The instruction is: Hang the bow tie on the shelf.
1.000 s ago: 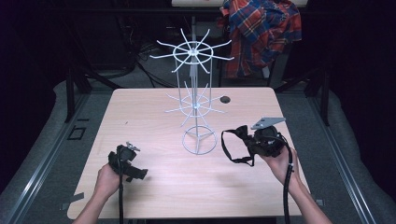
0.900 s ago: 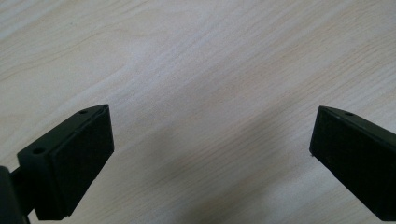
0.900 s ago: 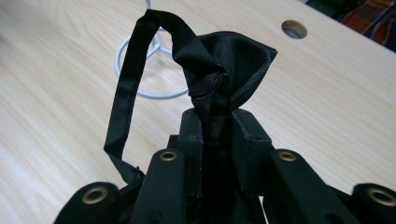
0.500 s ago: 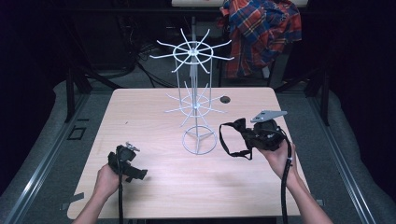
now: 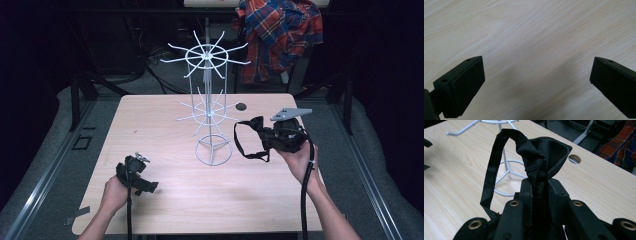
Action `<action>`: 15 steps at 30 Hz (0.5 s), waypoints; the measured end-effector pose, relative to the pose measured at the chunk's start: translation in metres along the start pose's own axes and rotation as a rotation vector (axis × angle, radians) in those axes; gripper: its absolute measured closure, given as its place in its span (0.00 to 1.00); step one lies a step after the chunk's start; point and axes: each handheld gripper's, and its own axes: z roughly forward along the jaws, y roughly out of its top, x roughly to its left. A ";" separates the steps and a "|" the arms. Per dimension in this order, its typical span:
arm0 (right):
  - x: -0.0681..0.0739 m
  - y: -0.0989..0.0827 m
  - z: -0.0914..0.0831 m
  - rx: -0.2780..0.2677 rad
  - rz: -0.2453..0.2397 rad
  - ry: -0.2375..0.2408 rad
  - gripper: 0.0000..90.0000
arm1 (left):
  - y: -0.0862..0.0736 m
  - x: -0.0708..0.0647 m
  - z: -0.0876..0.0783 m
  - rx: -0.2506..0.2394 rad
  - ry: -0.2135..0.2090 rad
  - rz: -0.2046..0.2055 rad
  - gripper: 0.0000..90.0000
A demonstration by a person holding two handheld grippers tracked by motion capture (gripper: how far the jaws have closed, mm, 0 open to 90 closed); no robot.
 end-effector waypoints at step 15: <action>-0.004 0.014 0.002 -0.019 0.002 -0.003 0.84 | 0.000 0.000 0.000 0.000 -0.004 0.000 0.00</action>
